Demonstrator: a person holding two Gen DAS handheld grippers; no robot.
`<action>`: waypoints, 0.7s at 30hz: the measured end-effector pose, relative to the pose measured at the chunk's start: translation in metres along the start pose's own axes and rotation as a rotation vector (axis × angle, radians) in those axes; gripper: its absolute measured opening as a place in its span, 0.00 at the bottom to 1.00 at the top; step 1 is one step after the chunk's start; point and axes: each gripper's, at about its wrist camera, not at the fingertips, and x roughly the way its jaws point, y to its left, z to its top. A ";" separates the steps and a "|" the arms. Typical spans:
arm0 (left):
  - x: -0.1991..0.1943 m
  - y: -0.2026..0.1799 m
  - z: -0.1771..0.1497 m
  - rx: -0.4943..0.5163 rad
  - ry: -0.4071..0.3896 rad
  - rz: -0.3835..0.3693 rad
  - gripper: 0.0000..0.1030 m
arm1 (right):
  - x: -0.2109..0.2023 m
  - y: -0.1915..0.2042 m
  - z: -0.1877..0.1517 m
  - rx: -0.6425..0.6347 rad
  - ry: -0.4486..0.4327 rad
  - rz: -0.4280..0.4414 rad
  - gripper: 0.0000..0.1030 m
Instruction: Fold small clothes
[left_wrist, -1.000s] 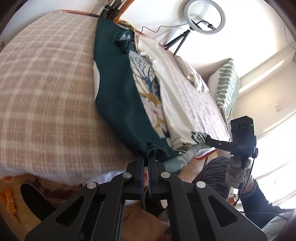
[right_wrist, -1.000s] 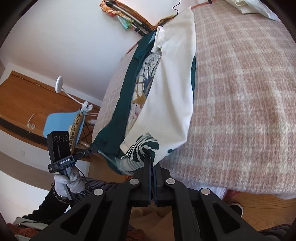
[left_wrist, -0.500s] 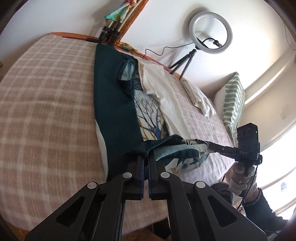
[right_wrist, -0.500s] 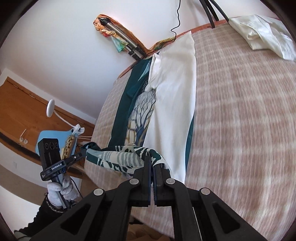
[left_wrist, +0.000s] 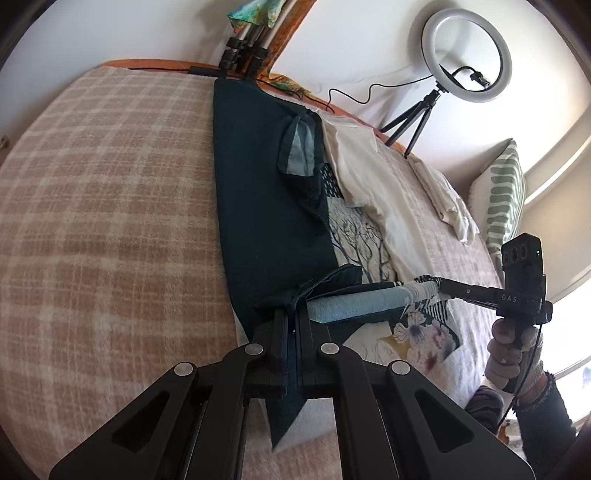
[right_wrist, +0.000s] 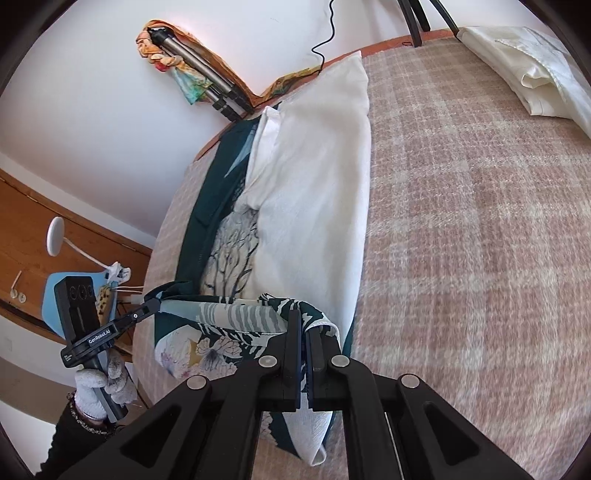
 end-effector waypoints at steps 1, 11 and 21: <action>0.003 0.001 0.001 0.000 0.002 0.013 0.01 | 0.003 0.000 0.001 -0.005 0.007 -0.011 0.00; -0.023 0.006 0.010 -0.007 -0.068 0.117 0.11 | -0.034 0.018 0.002 -0.115 -0.097 -0.070 0.46; -0.131 -0.056 0.043 0.150 -0.270 0.102 0.11 | -0.114 0.073 -0.012 -0.278 -0.243 -0.132 0.46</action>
